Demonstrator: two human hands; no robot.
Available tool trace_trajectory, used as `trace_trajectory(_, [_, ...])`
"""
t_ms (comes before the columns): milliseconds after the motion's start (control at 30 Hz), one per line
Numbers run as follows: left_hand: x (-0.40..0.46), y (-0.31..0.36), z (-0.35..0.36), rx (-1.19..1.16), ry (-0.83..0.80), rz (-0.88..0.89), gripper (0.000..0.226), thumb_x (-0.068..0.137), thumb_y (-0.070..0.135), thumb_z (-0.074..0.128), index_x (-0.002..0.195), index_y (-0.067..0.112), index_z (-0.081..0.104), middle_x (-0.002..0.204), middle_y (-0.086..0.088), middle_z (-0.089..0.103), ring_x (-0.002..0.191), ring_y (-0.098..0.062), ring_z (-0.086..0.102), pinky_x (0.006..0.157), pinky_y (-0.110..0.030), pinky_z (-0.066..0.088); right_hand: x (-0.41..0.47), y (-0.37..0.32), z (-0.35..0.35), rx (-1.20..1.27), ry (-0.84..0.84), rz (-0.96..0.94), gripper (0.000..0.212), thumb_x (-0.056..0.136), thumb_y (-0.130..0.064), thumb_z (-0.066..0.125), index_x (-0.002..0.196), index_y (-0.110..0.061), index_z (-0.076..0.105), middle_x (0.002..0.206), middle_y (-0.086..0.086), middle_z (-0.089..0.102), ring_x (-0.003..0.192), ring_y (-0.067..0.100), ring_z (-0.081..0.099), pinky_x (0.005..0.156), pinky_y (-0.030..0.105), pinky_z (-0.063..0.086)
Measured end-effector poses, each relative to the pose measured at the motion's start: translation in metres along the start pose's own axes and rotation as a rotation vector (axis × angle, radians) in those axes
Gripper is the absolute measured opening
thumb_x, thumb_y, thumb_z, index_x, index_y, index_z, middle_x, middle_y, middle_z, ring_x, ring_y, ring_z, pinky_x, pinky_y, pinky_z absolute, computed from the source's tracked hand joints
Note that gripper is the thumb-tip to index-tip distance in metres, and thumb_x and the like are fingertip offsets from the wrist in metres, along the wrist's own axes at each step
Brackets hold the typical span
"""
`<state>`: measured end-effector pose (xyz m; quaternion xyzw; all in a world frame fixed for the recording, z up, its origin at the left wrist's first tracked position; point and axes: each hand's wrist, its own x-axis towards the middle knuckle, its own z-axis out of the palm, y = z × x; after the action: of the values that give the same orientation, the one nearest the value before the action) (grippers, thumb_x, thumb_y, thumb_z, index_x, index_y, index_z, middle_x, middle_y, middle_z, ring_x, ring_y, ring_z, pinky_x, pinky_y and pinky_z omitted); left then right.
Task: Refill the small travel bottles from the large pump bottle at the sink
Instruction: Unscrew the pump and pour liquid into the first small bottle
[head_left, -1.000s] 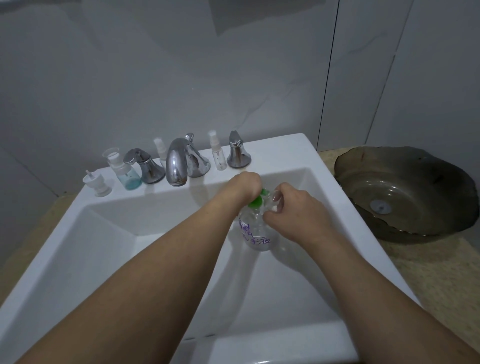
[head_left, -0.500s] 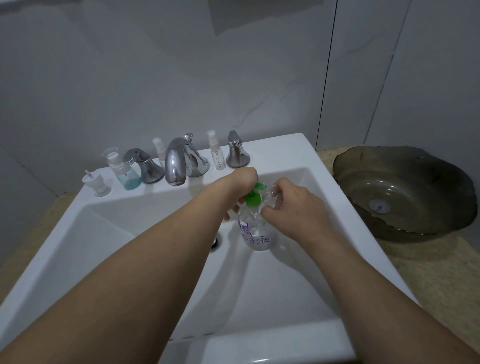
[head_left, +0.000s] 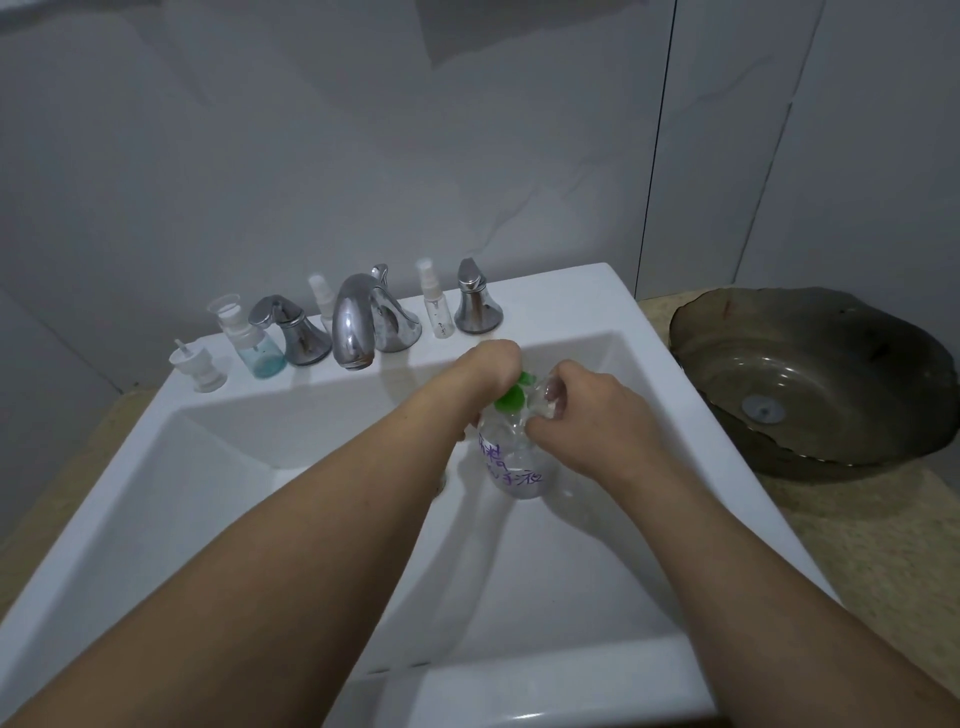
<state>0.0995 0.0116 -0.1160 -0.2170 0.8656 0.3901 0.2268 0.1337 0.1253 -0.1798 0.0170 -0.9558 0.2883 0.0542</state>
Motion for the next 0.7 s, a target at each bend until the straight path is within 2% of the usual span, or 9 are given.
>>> trace_trajectory(67, [0.003,-0.002,-0.005,0.008,-0.052,0.014,0.031,0.088,0.032,0.036,0.09,0.009,0.058,0.109,-0.013,0.063,0.095,-0.035,0.06,0.092,-0.05,0.047,0.0,-0.002,-0.001,0.009,0.012,-0.013,0.029,0.074,-0.041,0.064,0.095,-0.029,0.049,0.093,-0.006,0.064,0.089,0.021,0.059,0.071,0.03,0.041])
trace_trajectory(133, [0.007,-0.001,-0.011,0.023,-0.115,0.012,0.035,0.087,0.041,0.04,0.09,0.011,0.059,0.104,-0.011,0.064,0.094,-0.035,0.061,0.088,-0.05,0.046,0.0,-0.003,-0.002,0.027,0.034,-0.018,0.028,0.074,-0.04,0.064,0.095,-0.029,0.049,0.092,-0.007,0.063,0.089,0.021,0.059,0.071,0.03,0.039])
trace_trajectory(267, [0.011,-0.001,-0.012,0.049,-0.138,0.024,0.037,0.086,0.042,0.041,0.093,0.011,0.06,0.103,-0.01,0.064,0.095,-0.035,0.061,0.082,-0.049,0.045,-0.001,-0.004,-0.004,0.033,0.035,-0.025,0.028,0.074,-0.04,0.063,0.095,-0.029,0.048,0.09,-0.007,0.063,0.088,0.021,0.058,0.072,0.03,0.039])
trace_trajectory(367, [0.014,-0.002,-0.01,0.049,-0.121,0.019,0.039,0.083,0.037,0.039,0.101,0.01,0.061,0.108,-0.01,0.063,0.096,-0.035,0.06,0.079,-0.05,0.046,0.0,-0.003,-0.002,0.035,0.027,-0.019,0.028,0.074,-0.041,0.063,0.095,-0.028,0.048,0.092,-0.006,0.063,0.088,0.021,0.059,0.072,0.031,0.041])
trace_trajectory(467, [0.01,0.0,-0.007,0.053,-0.078,-0.003,0.041,0.084,0.029,0.033,0.104,0.007,0.061,0.108,-0.012,0.064,0.094,-0.035,0.061,0.086,-0.054,0.047,0.0,-0.002,-0.001,0.046,0.024,-0.004,0.028,0.074,-0.041,0.063,0.095,-0.028,0.049,0.092,-0.006,0.064,0.089,0.021,0.059,0.073,0.031,0.043])
trace_trajectory(533, [0.005,0.001,-0.005,0.062,-0.05,-0.008,0.038,0.087,0.025,0.03,0.1,0.005,0.06,0.108,-0.012,0.063,0.093,-0.035,0.062,0.086,-0.052,0.049,0.0,-0.002,0.0,0.04,0.0,0.02,0.028,0.073,-0.041,0.063,0.094,-0.027,0.05,0.093,-0.007,0.064,0.089,0.021,0.059,0.072,0.031,0.041])
trace_trajectory(600, [0.003,0.002,-0.001,0.079,-0.026,0.018,0.031,0.093,0.016,0.029,0.09,0.002,0.057,0.11,-0.016,0.061,0.096,-0.037,0.062,0.074,-0.043,0.051,-0.001,-0.001,0.0,0.031,-0.021,0.034,0.027,0.073,-0.04,0.063,0.094,-0.027,0.051,0.092,-0.007,0.063,0.087,0.02,0.058,0.069,0.03,0.038])
trace_trajectory(700, [0.002,0.003,0.005,0.098,-0.013,0.026,0.028,0.096,0.007,0.03,0.078,0.003,0.051,0.116,-0.021,0.059,0.106,-0.041,0.06,0.072,-0.044,0.048,-0.001,0.001,0.001,0.029,-0.039,0.04,0.026,0.073,-0.04,0.062,0.092,-0.028,0.05,0.091,-0.007,0.063,0.085,0.02,0.058,0.067,0.029,0.039])
